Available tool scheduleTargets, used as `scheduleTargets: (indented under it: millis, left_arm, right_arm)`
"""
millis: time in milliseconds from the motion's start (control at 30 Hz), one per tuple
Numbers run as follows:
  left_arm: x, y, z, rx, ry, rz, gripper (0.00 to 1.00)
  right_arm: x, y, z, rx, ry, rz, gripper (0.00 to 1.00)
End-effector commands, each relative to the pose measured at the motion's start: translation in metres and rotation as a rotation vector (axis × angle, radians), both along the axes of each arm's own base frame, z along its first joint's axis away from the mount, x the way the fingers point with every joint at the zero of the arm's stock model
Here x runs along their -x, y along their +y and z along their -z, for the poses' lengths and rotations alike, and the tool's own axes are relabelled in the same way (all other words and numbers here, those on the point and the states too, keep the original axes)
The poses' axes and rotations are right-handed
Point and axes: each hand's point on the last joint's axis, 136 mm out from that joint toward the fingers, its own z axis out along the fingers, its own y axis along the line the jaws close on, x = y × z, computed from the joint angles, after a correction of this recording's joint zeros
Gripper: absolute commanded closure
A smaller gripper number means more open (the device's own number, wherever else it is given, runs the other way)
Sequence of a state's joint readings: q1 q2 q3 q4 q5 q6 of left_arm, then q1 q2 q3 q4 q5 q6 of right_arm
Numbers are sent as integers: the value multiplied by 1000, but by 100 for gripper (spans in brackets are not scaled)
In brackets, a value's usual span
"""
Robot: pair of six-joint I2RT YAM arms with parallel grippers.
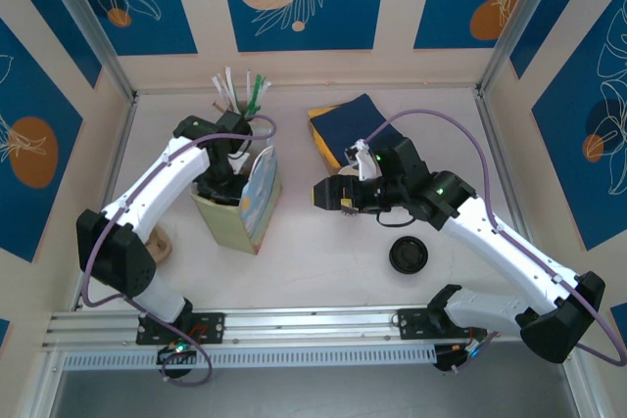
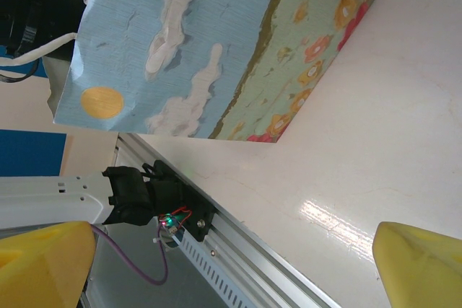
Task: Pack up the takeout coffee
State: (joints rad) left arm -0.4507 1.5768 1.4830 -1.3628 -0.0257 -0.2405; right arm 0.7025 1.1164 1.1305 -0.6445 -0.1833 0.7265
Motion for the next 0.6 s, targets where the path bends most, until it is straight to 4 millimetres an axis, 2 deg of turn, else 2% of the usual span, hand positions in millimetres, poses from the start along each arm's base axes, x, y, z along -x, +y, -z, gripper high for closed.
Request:
scheduleTargets:
  millis: [0, 567]
  left_arm:
    - [1, 2, 8, 6, 31, 2, 51]
    - [0, 5, 15, 10, 39, -10, 51]
  right_arm:
    - [2, 0, 4, 1, 15, -10, 1]
    - [1, -1, 5, 4, 18, -5, 1]
